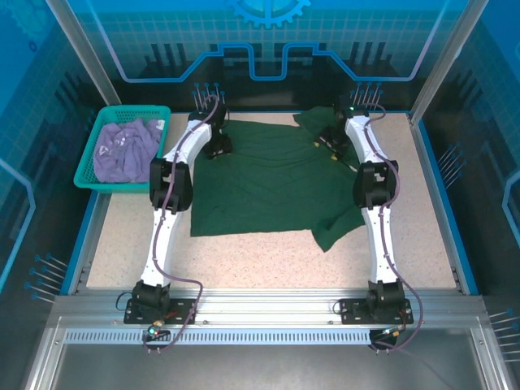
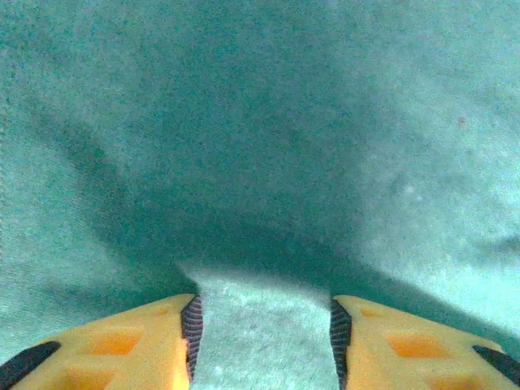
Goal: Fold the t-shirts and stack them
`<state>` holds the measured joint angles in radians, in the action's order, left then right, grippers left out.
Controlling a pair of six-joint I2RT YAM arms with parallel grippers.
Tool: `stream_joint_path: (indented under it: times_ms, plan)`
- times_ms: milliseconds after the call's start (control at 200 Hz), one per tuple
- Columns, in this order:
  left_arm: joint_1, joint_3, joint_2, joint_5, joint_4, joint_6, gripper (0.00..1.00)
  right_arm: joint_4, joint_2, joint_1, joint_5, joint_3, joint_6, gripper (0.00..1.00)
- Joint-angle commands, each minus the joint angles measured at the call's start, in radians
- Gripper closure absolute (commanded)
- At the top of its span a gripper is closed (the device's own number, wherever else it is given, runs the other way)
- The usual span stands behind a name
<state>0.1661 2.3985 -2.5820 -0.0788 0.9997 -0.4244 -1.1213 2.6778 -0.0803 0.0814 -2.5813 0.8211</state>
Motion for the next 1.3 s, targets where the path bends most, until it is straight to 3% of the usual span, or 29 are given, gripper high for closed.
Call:
stream_joint_path:
  times_ms: [0,65,220,385,480,585,740,1015,1296]
  plan:
    - [0.009,-0.034,0.169,0.085,0.041,-0.019,0.34,-0.015,-0.183,-0.005,0.013,0.109,-0.028,0.25]
    - [0.011,-0.117,0.279,0.104,0.018,-0.034,0.25,0.003,-0.321,0.004,0.007,0.217,-0.048,0.24]
    - [0.027,-0.547,0.598,0.234,-0.189,-0.146,0.27,0.058,-0.719,0.038,-0.058,0.678,-0.068,0.24]
    - [0.090,-0.988,0.837,0.358,-0.321,-0.233,0.35,0.136,-1.065,0.206,-0.020,1.245,-0.037,0.32]
    - [0.079,-1.197,0.922,0.361,-0.343,-0.250,0.35,0.163,-1.165,0.304,0.024,1.419,-0.093,0.37]
    - [0.030,-1.383,0.996,0.375,-0.406,-0.288,0.39,0.164,-1.197,0.333,0.023,1.481,-0.170,0.39]
    - [-0.016,-1.511,1.053,0.326,-0.463,-0.312,0.43,0.231,-1.190,0.353,0.056,1.566,-0.169,0.45]
    - [-0.033,-1.593,1.045,0.290,-0.502,-0.291,0.46,0.342,-1.082,0.361,0.109,1.616,-0.186,0.60]
    - [-0.034,-1.579,1.042,0.253,-0.465,-0.219,0.43,0.393,-0.989,0.350,0.116,1.601,-0.184,0.65]
